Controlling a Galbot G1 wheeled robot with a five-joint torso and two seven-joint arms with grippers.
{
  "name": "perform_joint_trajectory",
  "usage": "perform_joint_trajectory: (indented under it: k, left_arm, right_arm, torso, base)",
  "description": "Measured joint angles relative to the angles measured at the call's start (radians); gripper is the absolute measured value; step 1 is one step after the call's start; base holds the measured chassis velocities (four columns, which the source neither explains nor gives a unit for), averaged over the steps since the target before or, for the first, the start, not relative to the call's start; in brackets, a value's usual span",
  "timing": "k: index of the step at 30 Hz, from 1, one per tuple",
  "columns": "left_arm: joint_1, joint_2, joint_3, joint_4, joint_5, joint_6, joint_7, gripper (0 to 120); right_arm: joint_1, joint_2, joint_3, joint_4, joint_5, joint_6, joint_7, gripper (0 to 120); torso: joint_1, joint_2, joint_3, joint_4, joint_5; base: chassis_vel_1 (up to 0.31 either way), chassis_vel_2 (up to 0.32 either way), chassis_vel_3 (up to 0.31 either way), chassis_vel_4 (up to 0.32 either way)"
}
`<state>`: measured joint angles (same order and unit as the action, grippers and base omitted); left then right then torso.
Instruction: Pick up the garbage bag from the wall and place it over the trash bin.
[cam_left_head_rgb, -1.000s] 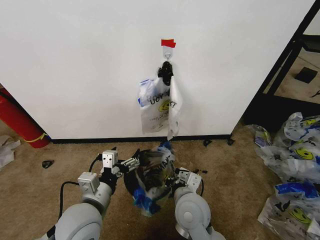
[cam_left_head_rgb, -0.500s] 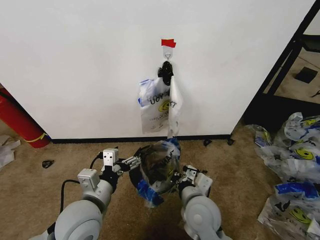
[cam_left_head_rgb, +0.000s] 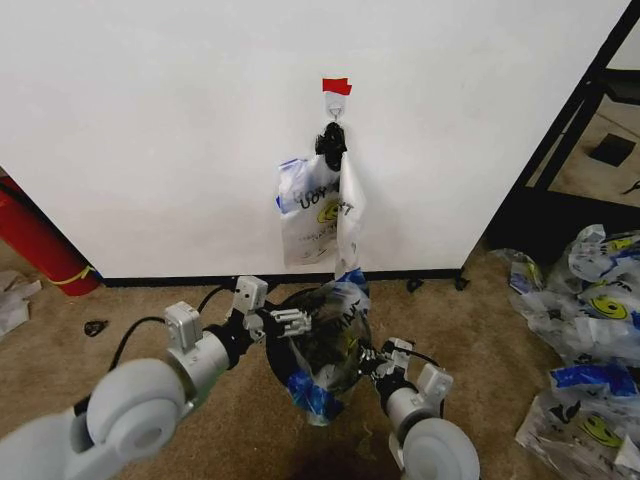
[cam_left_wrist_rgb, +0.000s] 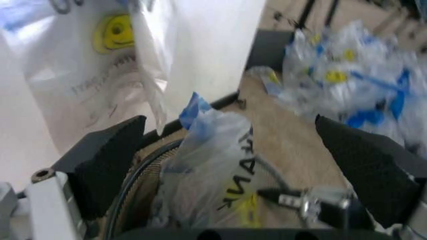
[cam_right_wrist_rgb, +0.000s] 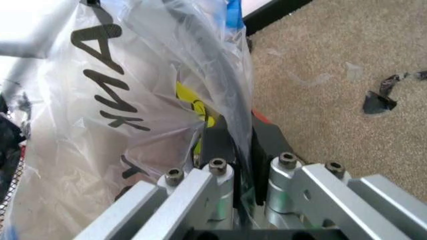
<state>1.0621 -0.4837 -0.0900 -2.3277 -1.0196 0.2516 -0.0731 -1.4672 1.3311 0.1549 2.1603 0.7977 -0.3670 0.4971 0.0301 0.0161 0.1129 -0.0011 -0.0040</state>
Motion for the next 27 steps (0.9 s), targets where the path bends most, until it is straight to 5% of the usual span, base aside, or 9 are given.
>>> perform_joint_trajectory:
  k: [17,27]
  left_arm:
    - [-0.054,-0.036,0.085,0.172,0.112,-0.005,0.056,95]
    - [-0.070,-0.047,0.113,0.197,0.128,-0.019,0.064,63]
  right_arm:
    - [0.033,-0.033,-0.072,0.002,0.004,-0.026,0.001,1]
    - [0.036,-0.028,-0.078,-0.001,0.001,-0.034,0.010,1]
  torso:
    - [0.000,0.000,0.000,0.0001,0.0001]
    - [0.000,0.000,0.000,0.0001,0.0000]
  base:
    - [0.000,0.000,0.000,0.000]
    - [0.000,0.000,0.000,0.000]
